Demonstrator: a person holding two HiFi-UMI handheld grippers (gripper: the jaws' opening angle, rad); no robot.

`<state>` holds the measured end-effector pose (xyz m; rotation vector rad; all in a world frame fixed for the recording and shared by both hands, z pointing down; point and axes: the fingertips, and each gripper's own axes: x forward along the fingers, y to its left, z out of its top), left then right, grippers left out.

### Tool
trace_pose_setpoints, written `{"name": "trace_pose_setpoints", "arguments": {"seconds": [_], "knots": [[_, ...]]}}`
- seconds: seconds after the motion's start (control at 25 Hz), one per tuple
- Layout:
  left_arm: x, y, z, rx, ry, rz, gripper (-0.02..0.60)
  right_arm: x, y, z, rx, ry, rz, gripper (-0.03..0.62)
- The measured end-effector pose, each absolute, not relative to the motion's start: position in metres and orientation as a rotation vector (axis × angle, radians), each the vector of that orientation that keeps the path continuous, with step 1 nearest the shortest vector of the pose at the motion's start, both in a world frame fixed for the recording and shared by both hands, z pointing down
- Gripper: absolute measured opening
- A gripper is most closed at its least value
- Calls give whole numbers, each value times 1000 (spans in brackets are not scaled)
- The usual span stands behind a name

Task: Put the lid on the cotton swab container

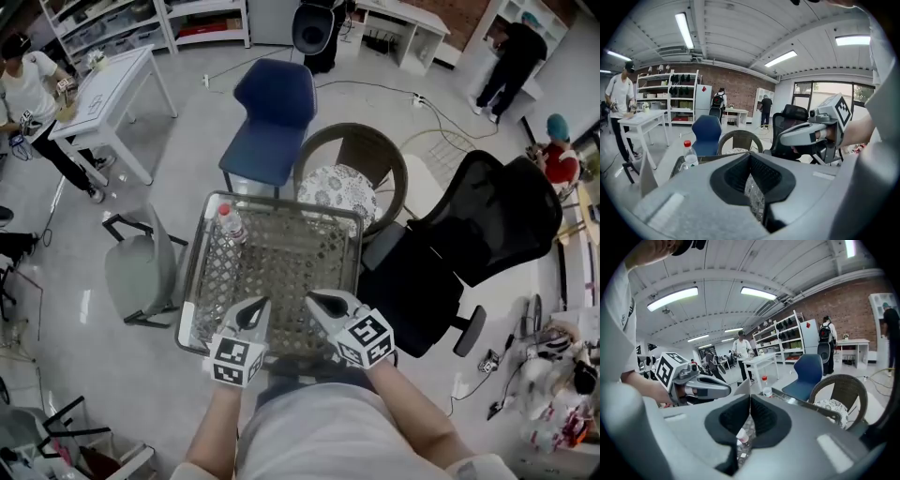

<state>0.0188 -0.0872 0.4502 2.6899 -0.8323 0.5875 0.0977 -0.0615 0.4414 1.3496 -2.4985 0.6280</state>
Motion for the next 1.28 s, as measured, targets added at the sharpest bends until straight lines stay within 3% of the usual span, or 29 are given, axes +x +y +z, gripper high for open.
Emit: {"name": "trace_pose_setpoints", "arguments": {"seconds": [0.56,1.28], "knots": [[71,-83,338,2880,-829,401,8,185,-41,327,1582,-2616,404,8],[85,-73,269,3005,-831,157,9,210,-20,263,1750,-2642,202,8]]}}
